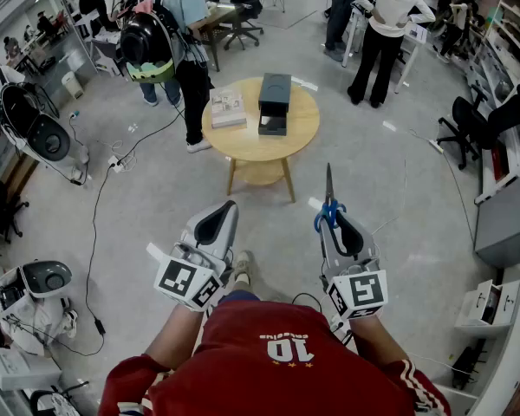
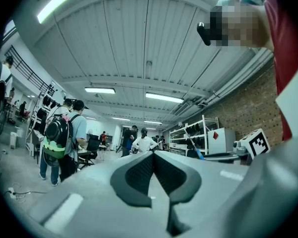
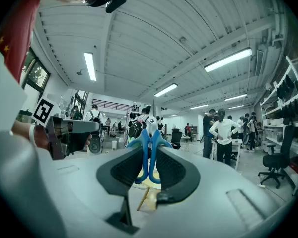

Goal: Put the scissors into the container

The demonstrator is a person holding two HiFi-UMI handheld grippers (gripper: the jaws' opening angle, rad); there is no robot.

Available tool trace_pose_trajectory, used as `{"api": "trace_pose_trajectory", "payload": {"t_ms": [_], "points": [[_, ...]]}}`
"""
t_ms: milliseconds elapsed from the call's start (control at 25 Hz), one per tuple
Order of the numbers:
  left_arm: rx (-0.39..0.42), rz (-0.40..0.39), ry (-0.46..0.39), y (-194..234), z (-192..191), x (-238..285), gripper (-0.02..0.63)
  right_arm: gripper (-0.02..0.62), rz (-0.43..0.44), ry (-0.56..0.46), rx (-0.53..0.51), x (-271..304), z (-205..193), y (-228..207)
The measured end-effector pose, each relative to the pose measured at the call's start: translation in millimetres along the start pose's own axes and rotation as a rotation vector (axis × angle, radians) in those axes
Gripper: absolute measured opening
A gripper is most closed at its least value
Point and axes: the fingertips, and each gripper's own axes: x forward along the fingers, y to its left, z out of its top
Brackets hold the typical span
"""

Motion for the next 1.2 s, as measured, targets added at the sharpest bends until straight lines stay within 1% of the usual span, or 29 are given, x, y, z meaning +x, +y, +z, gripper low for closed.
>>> {"api": "trace_pose_trajectory", "payload": {"t_ms": [240,680,800,960,1080,1200], "points": [[-0.010,0.027,-0.018,0.9,3.2,-10.3,0.002,0.090,0.006,-0.003,0.002,-4.1,0.9,6.5],[-0.029,0.030,-0.026,9.9,5.5,-25.4,0.002,0.091,0.017,-0.004,-0.015,-4.5,7.4,26.7],[-0.034,0.029,-0.025,8.1,4.3,-24.2,0.002,0.091,0.038,-0.020,-0.007,-7.3,10.3,29.4],[-0.044,0.031,-0.023,6.2,1.7,-26.8,0.002,0.091,0.063,-0.017,-0.022,-10.5,12.2,35.5],[-0.050,0.033,-0.020,13.3,0.6,-26.9,0.002,0.091,0.081,-0.018,-0.027,-5.9,14.4,39.6],[-0.057,0.028,-0.018,25.3,5.1,-15.3,0.002,0.092,0.095,-0.016,-0.028,7.3,17.9,36.4]]}}
